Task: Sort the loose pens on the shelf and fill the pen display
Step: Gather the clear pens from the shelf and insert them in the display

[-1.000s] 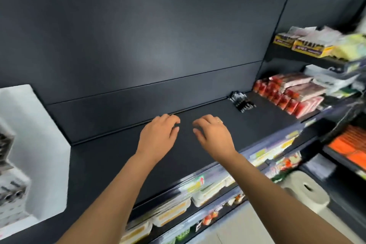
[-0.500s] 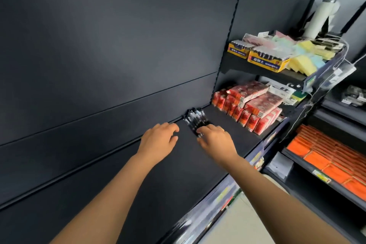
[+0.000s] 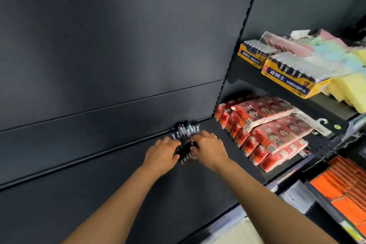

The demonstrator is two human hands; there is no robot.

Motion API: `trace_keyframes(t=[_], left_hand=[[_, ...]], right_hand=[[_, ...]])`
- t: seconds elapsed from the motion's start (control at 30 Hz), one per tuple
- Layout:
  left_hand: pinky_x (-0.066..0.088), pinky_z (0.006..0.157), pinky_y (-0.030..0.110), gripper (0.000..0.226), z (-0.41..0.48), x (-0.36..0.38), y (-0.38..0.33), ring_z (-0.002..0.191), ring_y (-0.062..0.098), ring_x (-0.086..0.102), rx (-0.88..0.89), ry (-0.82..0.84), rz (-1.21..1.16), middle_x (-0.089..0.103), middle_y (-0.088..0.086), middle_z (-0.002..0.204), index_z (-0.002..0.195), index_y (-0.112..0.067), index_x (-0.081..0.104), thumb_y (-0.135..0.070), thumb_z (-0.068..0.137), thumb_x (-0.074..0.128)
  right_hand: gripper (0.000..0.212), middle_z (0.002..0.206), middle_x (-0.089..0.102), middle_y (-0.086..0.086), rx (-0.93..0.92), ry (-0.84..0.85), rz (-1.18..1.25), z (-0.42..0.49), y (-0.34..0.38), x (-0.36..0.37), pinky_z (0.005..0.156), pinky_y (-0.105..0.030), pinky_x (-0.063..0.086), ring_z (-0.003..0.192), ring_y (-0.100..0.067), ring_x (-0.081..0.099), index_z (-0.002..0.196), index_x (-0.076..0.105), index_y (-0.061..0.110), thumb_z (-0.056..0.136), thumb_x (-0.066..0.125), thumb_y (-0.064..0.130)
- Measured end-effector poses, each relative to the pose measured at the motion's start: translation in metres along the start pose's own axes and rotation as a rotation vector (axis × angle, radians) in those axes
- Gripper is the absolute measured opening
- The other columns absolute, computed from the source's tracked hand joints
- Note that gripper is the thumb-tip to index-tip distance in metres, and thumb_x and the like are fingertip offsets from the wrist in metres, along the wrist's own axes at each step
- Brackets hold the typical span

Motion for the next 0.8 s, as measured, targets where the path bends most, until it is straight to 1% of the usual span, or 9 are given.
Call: trace_keyframes(t=[0.1,0.2,0.37,0.5,0.6,0.7,0.8], left_hand=[[0.039,0.098,0.036,0.049,0.017,0.018,-0.017,0.122,0.022,0.038,-0.085,0.004,-0.002,0.038,-0.001,0.136,0.141,-0.032,0.033,-0.035,0.094,0.048],[0.039,0.098,0.037,0.051,0.029,0.032,-0.029,0.123,0.024,0.034,-0.154,-0.001,0.014,0.032,0.001,0.140,0.143,-0.032,0.027,-0.040,0.095,0.044],[0.036,0.098,0.039,0.046,0.031,0.045,-0.027,0.126,0.027,0.034,-0.350,-0.012,0.051,0.032,0.003,0.141,0.137,-0.025,0.033,-0.038,0.095,0.043],[0.039,0.093,0.036,0.044,0.030,0.046,-0.022,0.121,0.027,0.035,-0.433,-0.023,-0.010,0.036,0.005,0.134,0.132,-0.022,0.039,-0.037,0.092,0.045],[0.043,0.091,0.035,0.044,0.033,0.044,-0.019,0.116,0.026,0.037,-0.491,-0.036,-0.109,0.037,0.005,0.130,0.130,-0.019,0.040,-0.032,0.089,0.049],[0.043,0.091,0.037,0.045,0.033,0.044,-0.014,0.115,0.027,0.039,-0.543,-0.057,-0.153,0.037,0.006,0.130,0.130,-0.018,0.039,-0.038,0.090,0.047],[0.041,0.092,0.038,0.055,0.033,0.045,-0.011,0.116,0.027,0.040,-0.541,-0.069,-0.146,0.036,0.005,0.131,0.134,-0.021,0.034,-0.046,0.087,0.050]], right_hand=[[0.036,0.131,0.049,-0.004,-0.087,0.041,-0.004,0.020,-0.018,0.000,0.097,-0.042,0.040,0.121,-0.029,0.044,0.129,0.053,0.021,0.094,0.048,0.029],[0.036,0.134,0.047,-0.003,-0.151,0.076,0.014,0.037,-0.030,0.004,0.099,-0.041,0.039,0.122,-0.028,0.043,0.129,0.053,0.022,0.094,0.048,0.030],[0.040,0.137,0.044,-0.002,-0.227,0.157,0.039,0.051,-0.028,0.021,0.102,-0.039,0.036,0.126,-0.025,0.040,0.134,0.049,0.024,0.095,0.048,0.032],[0.041,0.136,0.043,-0.002,-0.197,0.133,0.013,0.062,-0.021,0.026,0.102,-0.040,0.033,0.128,-0.025,0.037,0.133,0.049,0.022,0.096,0.046,0.038],[0.042,0.135,0.043,-0.002,-0.170,0.119,-0.075,0.066,-0.011,0.030,0.102,-0.042,0.030,0.130,-0.027,0.034,0.130,0.052,0.020,0.094,0.047,0.041],[0.034,0.134,0.042,-0.003,-0.157,0.147,-0.142,0.068,-0.001,0.037,0.104,-0.044,0.027,0.130,-0.028,0.033,0.121,0.058,0.019,0.093,0.051,0.037],[0.028,0.133,0.042,-0.003,-0.172,0.153,-0.106,0.070,0.005,0.041,0.105,-0.043,0.028,0.127,-0.028,0.035,0.117,0.061,0.019,0.093,0.050,0.029]])
Point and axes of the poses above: each hand's wrist, its own z-axis towards the middle knuckle, its own x-axis out of the palm, y = z × x, the point moved 4 cm from there along z, towards the middle knuckle
